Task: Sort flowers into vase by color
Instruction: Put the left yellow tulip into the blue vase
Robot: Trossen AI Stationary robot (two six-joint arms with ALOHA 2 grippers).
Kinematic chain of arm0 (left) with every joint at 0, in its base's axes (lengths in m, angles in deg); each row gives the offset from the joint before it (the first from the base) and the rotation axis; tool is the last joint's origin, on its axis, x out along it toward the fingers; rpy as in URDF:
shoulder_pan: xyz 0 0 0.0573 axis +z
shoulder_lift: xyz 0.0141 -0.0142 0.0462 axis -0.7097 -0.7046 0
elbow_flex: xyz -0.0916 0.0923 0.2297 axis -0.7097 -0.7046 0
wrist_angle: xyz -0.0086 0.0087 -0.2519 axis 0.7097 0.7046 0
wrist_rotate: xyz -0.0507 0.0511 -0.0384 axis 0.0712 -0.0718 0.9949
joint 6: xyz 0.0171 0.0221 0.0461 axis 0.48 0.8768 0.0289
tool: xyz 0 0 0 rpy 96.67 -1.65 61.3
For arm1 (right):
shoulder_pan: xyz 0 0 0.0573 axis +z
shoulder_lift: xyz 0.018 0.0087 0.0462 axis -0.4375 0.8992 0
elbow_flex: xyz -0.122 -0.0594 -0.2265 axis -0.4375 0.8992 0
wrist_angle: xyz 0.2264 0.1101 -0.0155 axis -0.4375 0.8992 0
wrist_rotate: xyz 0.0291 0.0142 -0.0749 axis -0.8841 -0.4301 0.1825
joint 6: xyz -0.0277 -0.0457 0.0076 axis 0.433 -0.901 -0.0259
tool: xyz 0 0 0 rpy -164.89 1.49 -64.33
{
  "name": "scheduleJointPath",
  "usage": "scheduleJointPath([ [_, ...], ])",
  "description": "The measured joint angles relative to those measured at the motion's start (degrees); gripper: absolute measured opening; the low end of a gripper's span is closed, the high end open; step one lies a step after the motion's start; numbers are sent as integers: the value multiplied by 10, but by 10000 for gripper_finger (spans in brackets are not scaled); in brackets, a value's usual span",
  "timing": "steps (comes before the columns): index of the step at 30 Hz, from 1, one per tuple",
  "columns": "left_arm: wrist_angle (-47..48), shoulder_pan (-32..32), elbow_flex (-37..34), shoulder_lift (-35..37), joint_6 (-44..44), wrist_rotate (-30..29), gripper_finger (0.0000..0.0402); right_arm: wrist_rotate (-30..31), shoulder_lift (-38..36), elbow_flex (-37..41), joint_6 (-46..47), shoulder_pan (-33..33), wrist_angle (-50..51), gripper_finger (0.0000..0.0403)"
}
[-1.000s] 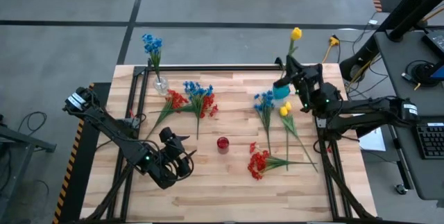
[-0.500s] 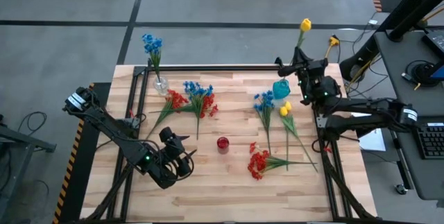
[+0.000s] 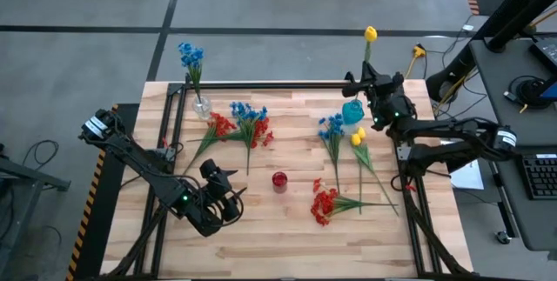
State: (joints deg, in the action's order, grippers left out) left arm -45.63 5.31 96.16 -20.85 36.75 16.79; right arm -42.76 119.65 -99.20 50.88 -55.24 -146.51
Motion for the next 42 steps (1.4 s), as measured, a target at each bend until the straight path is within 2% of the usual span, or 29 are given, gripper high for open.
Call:
scheduleJointPath([
  [5, 2, 0, 0, 0, 0, 0, 268, 52, 7, 0, 11, 0, 14, 13],
  [12, 4, 0, 0, 0, 0, 0, 268, 54, -7, 0, 35, 5, 78, 21],
  [25, 3, 0, 0, 0, -9, 1, 268, 56, -69, 0, 114, 9, 237, 133],
  [35, 4, 2, 7, 0, -46, 13, 268, 55, -141, -6, 136, 65, 344, 199],
  [38, 10, 5, 19, 0, -54, 22, 268, 61, -161, -23, 154, 80, 413, 210],
  [42, 22, 7, 37, 0, -56, 22, 268, 68, -176, -62, 218, 87, 556, 219],
])
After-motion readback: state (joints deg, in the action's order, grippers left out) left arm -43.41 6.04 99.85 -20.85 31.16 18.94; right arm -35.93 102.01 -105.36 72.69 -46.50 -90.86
